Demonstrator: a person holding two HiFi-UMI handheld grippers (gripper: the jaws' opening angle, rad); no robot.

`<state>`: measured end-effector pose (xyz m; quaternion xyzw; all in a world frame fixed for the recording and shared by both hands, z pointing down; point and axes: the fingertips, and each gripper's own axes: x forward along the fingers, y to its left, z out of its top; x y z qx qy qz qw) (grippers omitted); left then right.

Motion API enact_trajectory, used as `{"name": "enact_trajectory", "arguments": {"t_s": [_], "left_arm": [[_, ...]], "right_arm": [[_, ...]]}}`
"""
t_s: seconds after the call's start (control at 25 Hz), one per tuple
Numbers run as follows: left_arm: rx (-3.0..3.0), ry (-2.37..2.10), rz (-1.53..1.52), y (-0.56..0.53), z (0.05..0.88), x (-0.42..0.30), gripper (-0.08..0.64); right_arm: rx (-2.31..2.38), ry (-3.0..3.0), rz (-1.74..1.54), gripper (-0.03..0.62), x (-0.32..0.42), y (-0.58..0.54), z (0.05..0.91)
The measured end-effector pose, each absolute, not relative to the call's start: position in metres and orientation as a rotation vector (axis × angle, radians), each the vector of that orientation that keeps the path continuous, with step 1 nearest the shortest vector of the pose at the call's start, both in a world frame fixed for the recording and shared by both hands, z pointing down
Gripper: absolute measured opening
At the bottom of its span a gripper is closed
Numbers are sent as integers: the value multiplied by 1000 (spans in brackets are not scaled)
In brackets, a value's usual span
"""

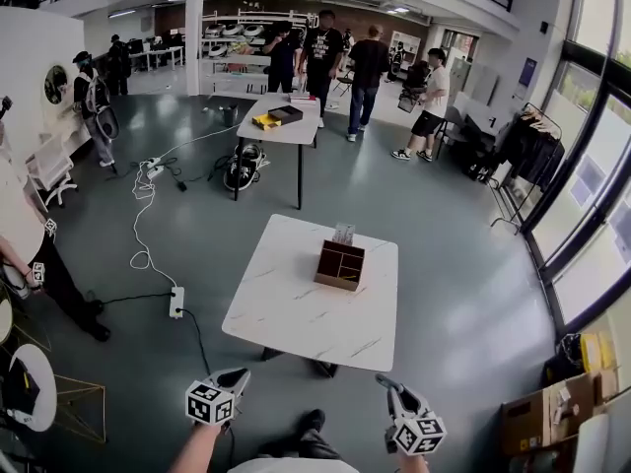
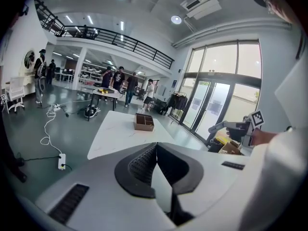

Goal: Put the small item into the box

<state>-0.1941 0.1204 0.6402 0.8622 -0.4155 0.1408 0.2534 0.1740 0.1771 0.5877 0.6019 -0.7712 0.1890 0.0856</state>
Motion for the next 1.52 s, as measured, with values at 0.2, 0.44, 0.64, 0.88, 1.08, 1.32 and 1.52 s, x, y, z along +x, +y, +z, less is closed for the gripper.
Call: {"name": "enact_trajectory", "arguments": {"t_s": [0.2,0.44,0.64,0.88,1.08,1.32,1.52], "left_arm": [[2326,-1154,389,92,639,-181,14],[2304,-1175,406,54,642,-161,14],[2290,-1188,429,22,643,-143,14],[2289,-1197,432,-14,642,-116,14],[2279,-1208,432,-38,644,-94,14],[2272,-1224,436,-59,646,-71,14],[2265,-1236,423,-72,646,-58,14]], "right_arm": [[1746,-2322,586,80,184,141,594],[1726,-2341,603,80,206,90,600],[1706,-2360,608,80,225,50,599],[1670,-2378,633,80,245,9,608],[1613,-2395,639,80,258,-19,617],[1560,-2411,648,80,275,-46,622],[1540,-2417,648,80,285,-66,623]]}}
